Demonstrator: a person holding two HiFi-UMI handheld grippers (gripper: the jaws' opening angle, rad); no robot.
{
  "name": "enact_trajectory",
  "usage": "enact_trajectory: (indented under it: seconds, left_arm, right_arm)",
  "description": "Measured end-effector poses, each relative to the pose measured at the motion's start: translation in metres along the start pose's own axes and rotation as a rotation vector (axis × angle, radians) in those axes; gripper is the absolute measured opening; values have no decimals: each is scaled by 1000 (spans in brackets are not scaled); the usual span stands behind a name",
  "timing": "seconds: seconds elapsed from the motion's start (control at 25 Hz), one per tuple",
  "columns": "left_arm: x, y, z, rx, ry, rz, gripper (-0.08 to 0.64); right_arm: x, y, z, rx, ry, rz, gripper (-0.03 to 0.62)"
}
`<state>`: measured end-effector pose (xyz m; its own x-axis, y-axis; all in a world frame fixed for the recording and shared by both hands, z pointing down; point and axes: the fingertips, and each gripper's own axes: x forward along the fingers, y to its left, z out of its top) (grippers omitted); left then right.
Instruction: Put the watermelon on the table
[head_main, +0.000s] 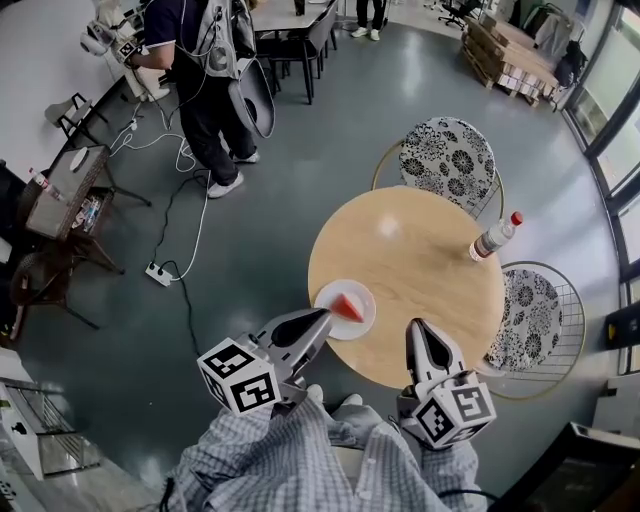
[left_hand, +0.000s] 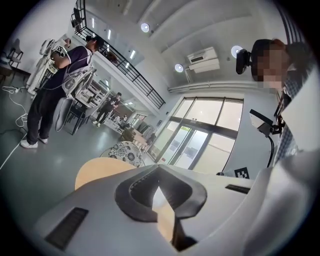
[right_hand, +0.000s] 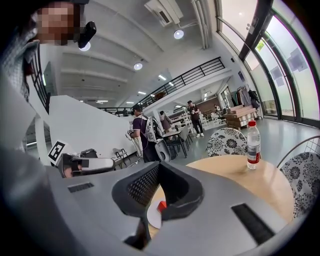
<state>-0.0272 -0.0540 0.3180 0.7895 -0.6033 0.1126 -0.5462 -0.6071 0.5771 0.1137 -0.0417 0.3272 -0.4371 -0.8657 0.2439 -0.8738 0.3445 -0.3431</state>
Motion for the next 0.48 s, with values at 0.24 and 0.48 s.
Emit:
enact_trajectory:
  seconds: [0.24,0.48]
  left_arm:
    - [-1,-4,-1,-13,4,-22,6]
    - [5,-18,-11,15,38,-60,6]
  right_arm:
    - [0,4,-7,14,17,5,6]
    - [-1,7,-10,17,23,22,6]
